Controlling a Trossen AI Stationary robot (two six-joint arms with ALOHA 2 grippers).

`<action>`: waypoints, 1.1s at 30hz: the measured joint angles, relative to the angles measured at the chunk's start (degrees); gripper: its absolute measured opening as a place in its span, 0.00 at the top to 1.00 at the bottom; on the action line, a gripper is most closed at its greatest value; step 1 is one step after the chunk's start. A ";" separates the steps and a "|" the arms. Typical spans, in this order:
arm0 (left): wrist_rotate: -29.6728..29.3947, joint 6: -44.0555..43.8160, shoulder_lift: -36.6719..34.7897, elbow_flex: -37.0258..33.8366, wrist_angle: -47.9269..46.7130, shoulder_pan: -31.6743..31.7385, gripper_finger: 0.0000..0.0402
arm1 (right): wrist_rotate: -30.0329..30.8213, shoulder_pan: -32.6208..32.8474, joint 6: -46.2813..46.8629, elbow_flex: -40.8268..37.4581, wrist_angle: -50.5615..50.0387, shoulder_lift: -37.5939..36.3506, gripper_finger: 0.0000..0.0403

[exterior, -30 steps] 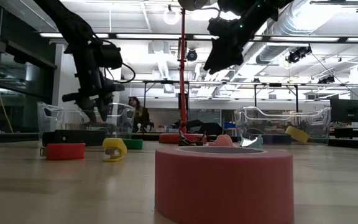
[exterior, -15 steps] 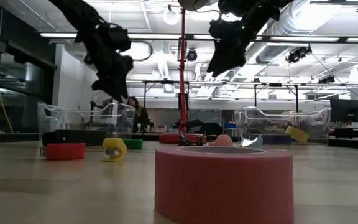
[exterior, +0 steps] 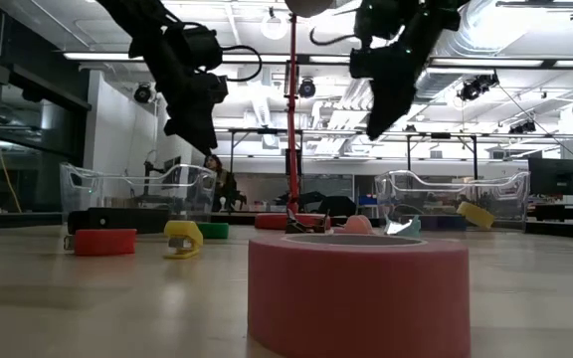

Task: Pick and place Stapler, Stapler remover, tape
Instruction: Put the gray stapler remover into the bottom transparent bin

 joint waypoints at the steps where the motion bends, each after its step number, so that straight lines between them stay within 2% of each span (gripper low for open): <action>1: -0.01 -0.47 0.00 0.00 0.00 0.02 0.59 | -1.26 0.00 -0.02 0.00 -2.38 0.00 0.48; 8: 0.18 -0.69 0.00 0.00 -0.02 0.17 0.59 | -6.93 1.87 3.70 0.00 -18.11 0.00 0.48; 15: 0.95 0.46 0.00 0.00 -0.02 0.17 0.59 | -11.33 10.16 11.44 0.00 -27.84 0.01 0.48; 27: 6.57 4.18 0.00 0.00 0.00 0.17 0.59 | -13.89 29.32 31.09 -4.58 -28.88 0.00 0.48; 33: 8.03 6.38 0.00 0.00 0.00 0.15 0.59 | -18.11 35.43 37.47 -7.38 -26.99 0.00 0.38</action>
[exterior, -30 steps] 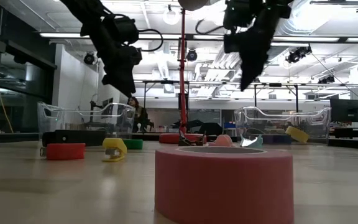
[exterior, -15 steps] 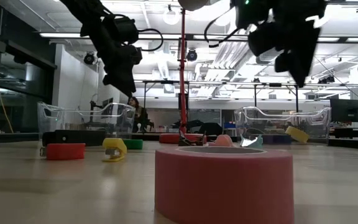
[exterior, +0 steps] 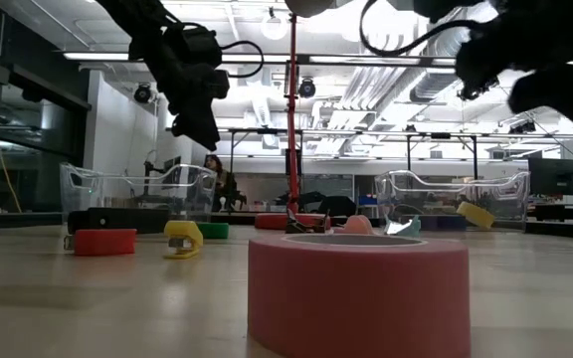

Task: Pick and place Stapler, Stapler remover, tape
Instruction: Put the gray stapler remover into the bottom transparent bin

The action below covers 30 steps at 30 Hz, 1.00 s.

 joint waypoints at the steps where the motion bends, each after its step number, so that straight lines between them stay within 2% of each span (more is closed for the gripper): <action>1: -0.02 0.35 0.00 0.00 0.00 0.00 0.59 | -0.55 0.83 0.73 -0.54 0.66 0.00 0.35; 5: 0.00 1.55 0.00 -0.02 0.00 0.00 0.59 | -1.74 4.08 2.50 -2.96 5.85 0.00 0.27; 8: 0.02 1.72 0.00 -0.02 0.00 0.00 0.59 | -1.33 6.38 4.02 -4.56 10.58 0.00 0.24; 14: 0.00 1.81 0.00 -0.02 0.00 0.00 0.59 | 2.25 11.23 7.23 -6.43 17.90 0.00 0.23; 19: -0.04 1.83 0.00 -0.02 0.00 0.02 0.59 | 8.00 15.17 8.48 -6.72 19.92 0.61 0.23; 30: -0.09 1.81 0.00 -0.02 0.02 0.02 0.59 | 9.68 20.99 11.94 -6.72 22.10 8.72 0.23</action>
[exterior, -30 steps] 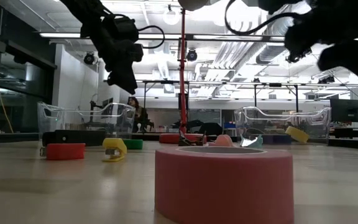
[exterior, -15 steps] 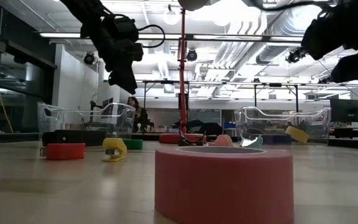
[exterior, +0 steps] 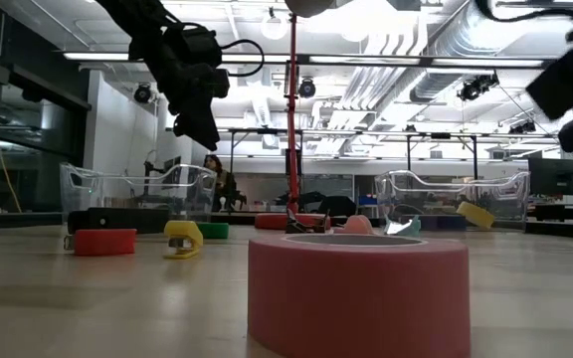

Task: Pick and place Stapler, Stapler remover, tape
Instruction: Put the gray stapler remover into the bottom transparent bin

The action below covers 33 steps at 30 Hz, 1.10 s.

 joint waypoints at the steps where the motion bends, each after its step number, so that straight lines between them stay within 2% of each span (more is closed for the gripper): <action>1: 0.00 0.00 0.00 0.00 -0.02 0.00 0.59 | 0.11 0.10 0.61 0.00 0.00 0.59 0.23; 10: -0.17 1.31 0.00 0.00 0.00 0.00 0.59 | -0.05 2.46 3.31 0.00 0.09 5.39 0.23; 19: -0.17 1.31 0.00 0.00 -0.01 0.00 0.59 | 0.66 4.14 4.66 0.02 0.00 6.19 0.26; 25: -0.17 1.31 0.00 0.00 0.00 0.00 0.59 | 0.72 4.35 4.61 0.02 -0.05 6.19 0.39; 33: -0.15 1.31 0.00 0.00 0.00 0.00 0.59 | 0.65 4.28 4.60 0.09 0.00 6.17 0.63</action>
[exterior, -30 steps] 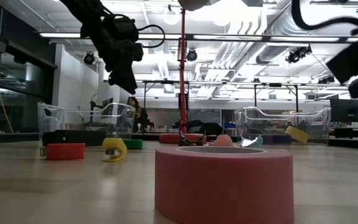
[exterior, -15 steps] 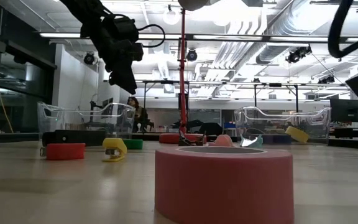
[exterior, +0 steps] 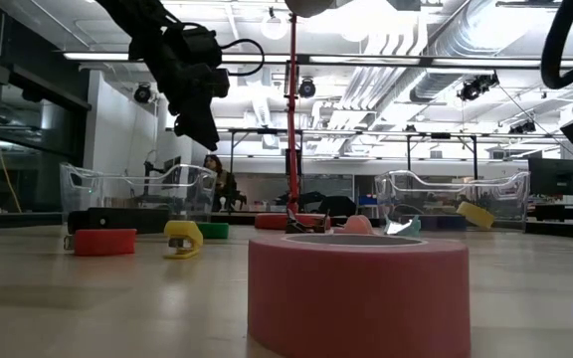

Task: Pick and place Stapler, Stapler remover, tape
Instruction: Put the gray stapler remover into the bottom transparent bin

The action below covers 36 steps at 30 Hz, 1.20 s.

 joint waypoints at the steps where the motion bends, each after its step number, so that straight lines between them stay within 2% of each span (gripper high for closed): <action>1: 0.00 0.00 0.00 0.00 0.00 0.00 0.59 | -0.06 0.00 0.01 0.02 0.00 0.00 0.66; 5: 0.00 -0.02 0.00 0.00 -0.02 0.00 0.59 | -0.44 0.00 0.13 0.04 0.21 -0.07 0.77; 10: 0.02 -0.02 0.00 -0.01 -0.24 0.00 0.59 | -0.72 -1.28 1.37 0.04 0.83 -0.22 0.77; 17: 0.18 -0.02 0.00 0.00 -0.22 0.00 0.59 | 1.38 -7.14 -1.72 0.04 3.42 -2.62 0.77; 26: 4.25 -0.04 0.00 -0.02 1.67 0.00 0.59 | 7.42 -21.43 -11.18 0.04 5.78 -11.55 0.77; 36: 17.12 -1.63 0.00 -0.02 12.91 0.00 0.59 | 10.13 -38.35 -25.18 0.04 16.59 -19.38 0.77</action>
